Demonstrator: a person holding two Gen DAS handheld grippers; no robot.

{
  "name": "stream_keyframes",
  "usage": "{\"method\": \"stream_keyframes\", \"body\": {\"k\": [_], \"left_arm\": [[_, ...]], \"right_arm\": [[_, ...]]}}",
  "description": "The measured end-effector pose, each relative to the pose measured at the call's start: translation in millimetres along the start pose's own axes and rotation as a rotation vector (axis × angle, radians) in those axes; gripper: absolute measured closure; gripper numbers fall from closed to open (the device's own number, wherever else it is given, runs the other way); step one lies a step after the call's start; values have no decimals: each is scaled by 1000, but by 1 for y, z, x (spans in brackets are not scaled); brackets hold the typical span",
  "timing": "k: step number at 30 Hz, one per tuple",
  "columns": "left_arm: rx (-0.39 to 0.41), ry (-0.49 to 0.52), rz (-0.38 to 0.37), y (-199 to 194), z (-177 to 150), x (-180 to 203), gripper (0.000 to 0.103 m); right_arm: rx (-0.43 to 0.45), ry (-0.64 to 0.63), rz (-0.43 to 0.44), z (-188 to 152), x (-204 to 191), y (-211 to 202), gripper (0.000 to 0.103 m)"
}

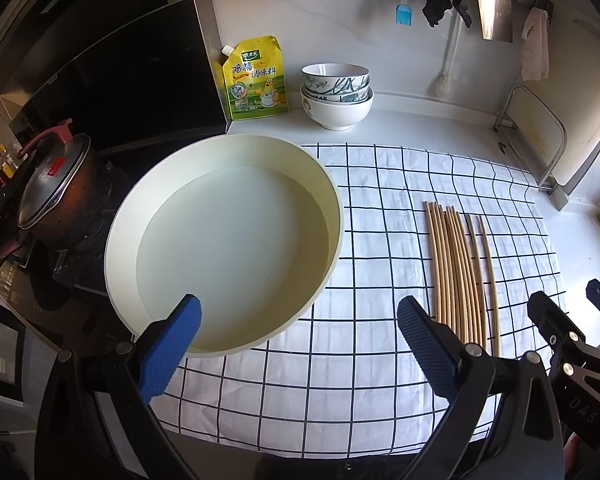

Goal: Organize utensils

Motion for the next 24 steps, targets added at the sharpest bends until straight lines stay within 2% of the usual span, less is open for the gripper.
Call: {"method": "stream_keyframes", "body": {"k": [24], "left_arm": [[8, -5, 6, 2, 2, -2, 6]], "right_arm": [[3, -2, 2, 7, -3, 3, 9]]}}
Point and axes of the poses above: each gripper's, at about its wrist camera, not at the fingertips, and y roughly the way its jaws point, x to its right, z to its top, the point moved 1 cm from there along y, roughly the way its jaws point, and after that the axes turned 3 degrees about y, right-handed, at the moved point
